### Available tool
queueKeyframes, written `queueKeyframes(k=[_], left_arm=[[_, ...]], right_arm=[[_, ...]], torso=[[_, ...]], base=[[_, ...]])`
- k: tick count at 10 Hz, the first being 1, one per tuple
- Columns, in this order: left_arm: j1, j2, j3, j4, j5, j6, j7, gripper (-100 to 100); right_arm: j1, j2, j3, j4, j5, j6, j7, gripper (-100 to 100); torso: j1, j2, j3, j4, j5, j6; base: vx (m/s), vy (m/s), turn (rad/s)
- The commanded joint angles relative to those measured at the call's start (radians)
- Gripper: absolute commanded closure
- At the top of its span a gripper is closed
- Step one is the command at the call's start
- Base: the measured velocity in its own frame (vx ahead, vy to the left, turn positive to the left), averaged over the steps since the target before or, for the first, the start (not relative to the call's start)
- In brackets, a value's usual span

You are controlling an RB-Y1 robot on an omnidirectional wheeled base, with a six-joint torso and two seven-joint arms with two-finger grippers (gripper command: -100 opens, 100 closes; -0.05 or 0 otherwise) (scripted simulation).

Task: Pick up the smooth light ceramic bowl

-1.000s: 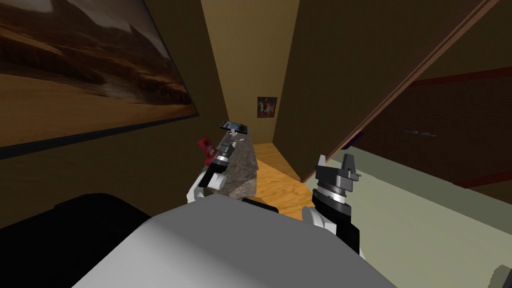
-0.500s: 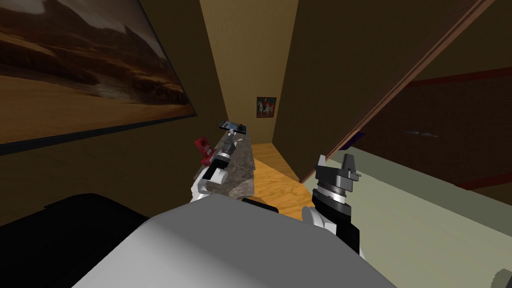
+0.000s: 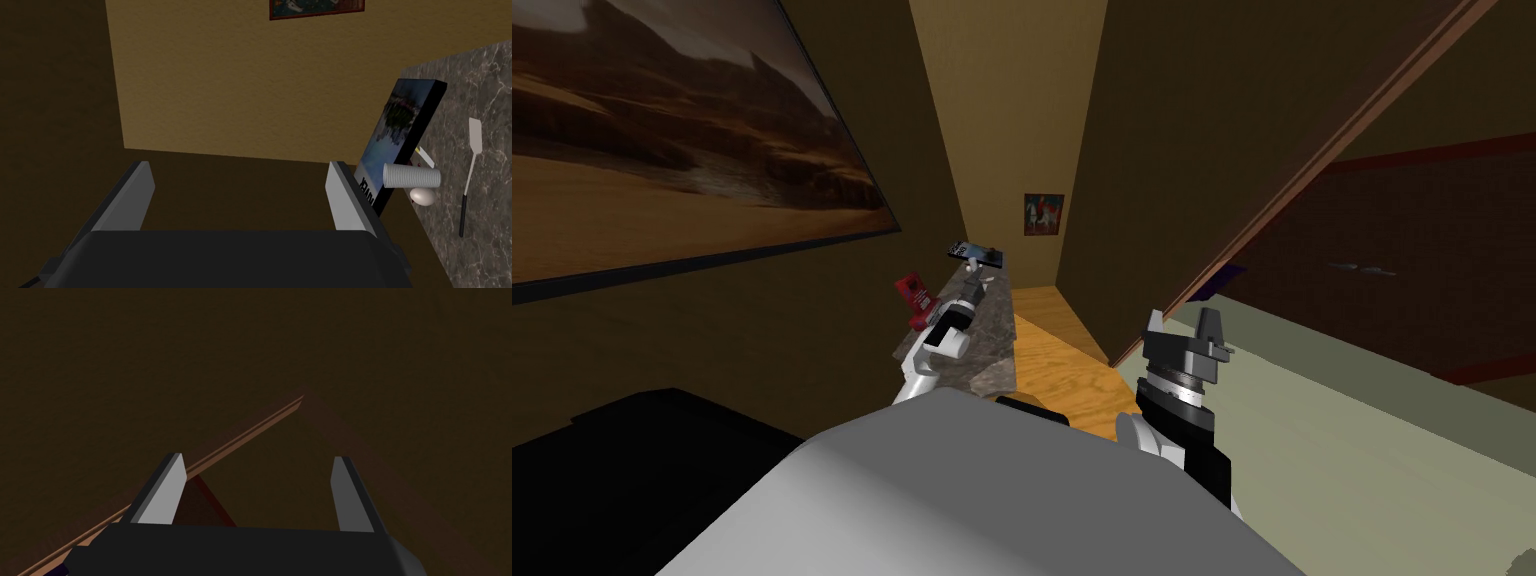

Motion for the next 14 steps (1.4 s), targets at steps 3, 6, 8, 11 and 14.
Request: queueKeyframes(k=[3, 6, 8, 11, 14], left_arm=[[-0.076, 0.002, 0.022, 0.05, 0.013, 0.109, -0.007, -100], [-0.113, 0.001, 0.032, 0.074, 0.017, 0.193, -0.01, -100], [-0.149, 0.0, 0.043, 0.097, 0.021, 0.256, -0.013, -100], [-0.219, -0.004, 0.064, 0.145, 0.026, 0.345, -0.018, -100], [-0.252, -0.006, 0.075, 0.169, 0.028, 0.418, -0.019, -100]], right_arm=[[0.0, 0.0, 0.0, 0.0, 0.0, 0.0, 0.0, 0], [0.0, 0.0, 0.0, 0.0, 0.0, 0.0, 0.0, 0], [0.0, 0.0, 0.0, 0.0, 0.0, 0.0, 0.0, 0], [0.0, 0.0, 0.0, 0.0, 0.0, 0.0, 0.0, 0], [0.0, 0.0, 0.0, 0.0, 0.0, 0.0, 0.0, 0]], torso=[[0.001, 0.0, 0.0, 0.0, 0.0, 0.0], [0.0, 0.0, 0.0, 0.0, 0.0, 0.0], [0.001, 0.0, 0.0, 0.0, 0.0, 0.0], [0.002, 0.0, 0.0, 0.0, 0.0, 0.0], [0.004, 0.001, 0.0, 0.0, 0.001, 0.0]], base=[[0.011, -0.066, 0.034], [0.013, -0.06, 0.036], [0.012, -0.051, 0.046], [0.014, -0.045, 0.061], [0.004, -0.017, 0.041]])
